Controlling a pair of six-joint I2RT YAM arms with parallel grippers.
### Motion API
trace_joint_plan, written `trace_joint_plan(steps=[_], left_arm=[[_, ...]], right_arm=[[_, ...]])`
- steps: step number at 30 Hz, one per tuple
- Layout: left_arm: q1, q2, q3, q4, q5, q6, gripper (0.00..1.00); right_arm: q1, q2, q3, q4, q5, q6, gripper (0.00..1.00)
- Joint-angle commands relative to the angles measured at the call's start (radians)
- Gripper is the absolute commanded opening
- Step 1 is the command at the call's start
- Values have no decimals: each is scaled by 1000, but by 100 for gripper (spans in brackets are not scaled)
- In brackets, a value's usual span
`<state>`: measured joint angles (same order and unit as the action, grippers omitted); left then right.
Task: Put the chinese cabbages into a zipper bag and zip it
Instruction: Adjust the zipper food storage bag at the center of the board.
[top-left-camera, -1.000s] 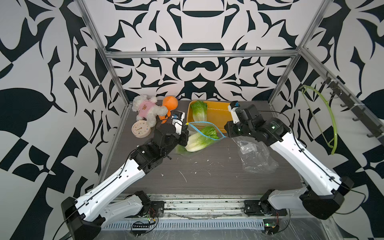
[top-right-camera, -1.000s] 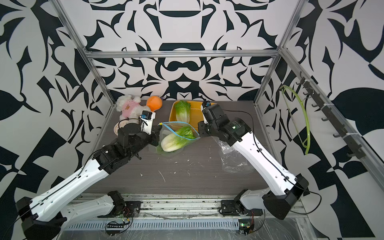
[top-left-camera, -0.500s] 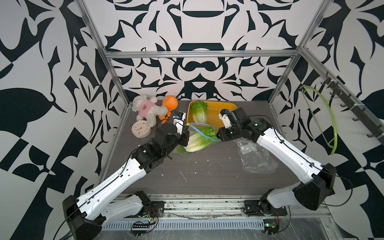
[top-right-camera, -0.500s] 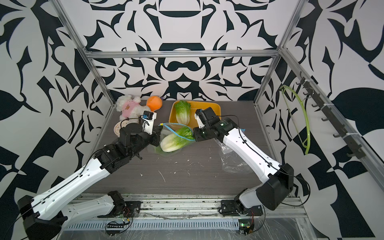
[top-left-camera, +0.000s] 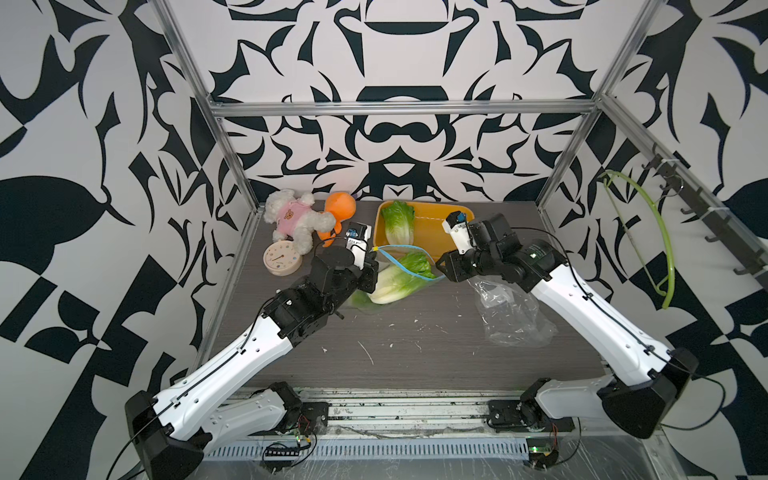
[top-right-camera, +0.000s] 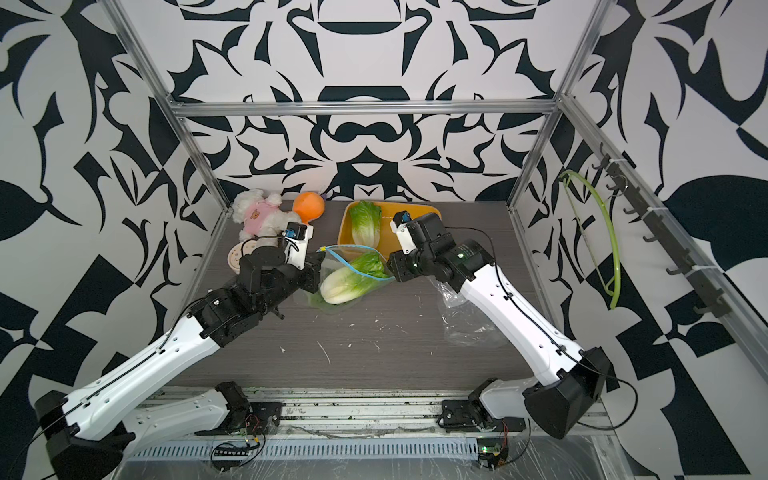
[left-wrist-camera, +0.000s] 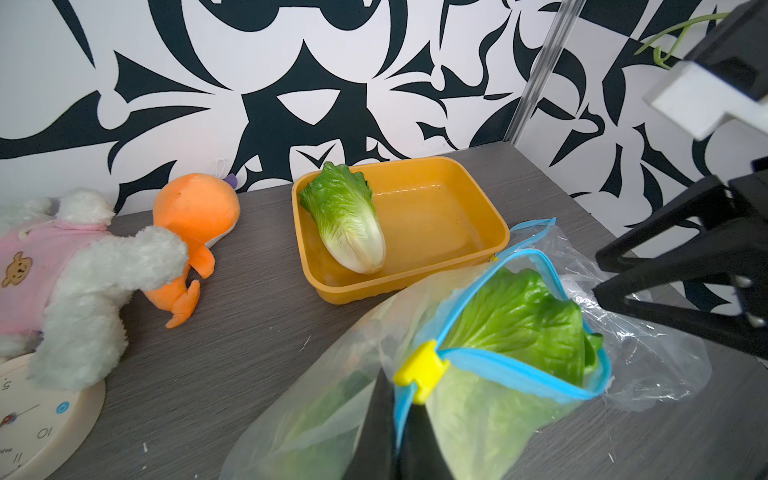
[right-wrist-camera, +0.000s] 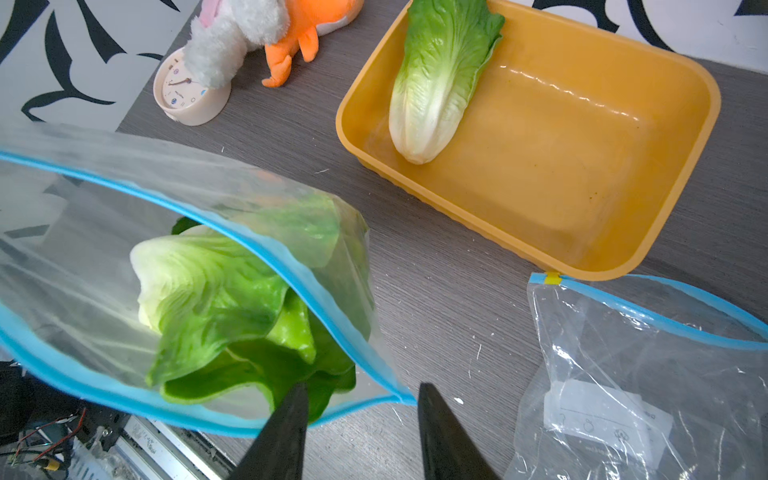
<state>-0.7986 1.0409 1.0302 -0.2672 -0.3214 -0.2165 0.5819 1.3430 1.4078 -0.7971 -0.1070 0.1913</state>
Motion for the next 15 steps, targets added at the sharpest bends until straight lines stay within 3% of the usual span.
trace_joint_plan(steps=[1, 5, 15], left_arm=[[4, -17, 39, 28, -11, 5, 0], [4, -13, 43, 22, -13, 11, 0], [6, -9, 46, 30, -8, 10, 0]], right_arm=[[-6, 11, 22, 24, -44, -48, 46], [-20, 7, -12, 49, -3, -52, 45], [-30, 51, -14, 75, -68, -55, 40]])
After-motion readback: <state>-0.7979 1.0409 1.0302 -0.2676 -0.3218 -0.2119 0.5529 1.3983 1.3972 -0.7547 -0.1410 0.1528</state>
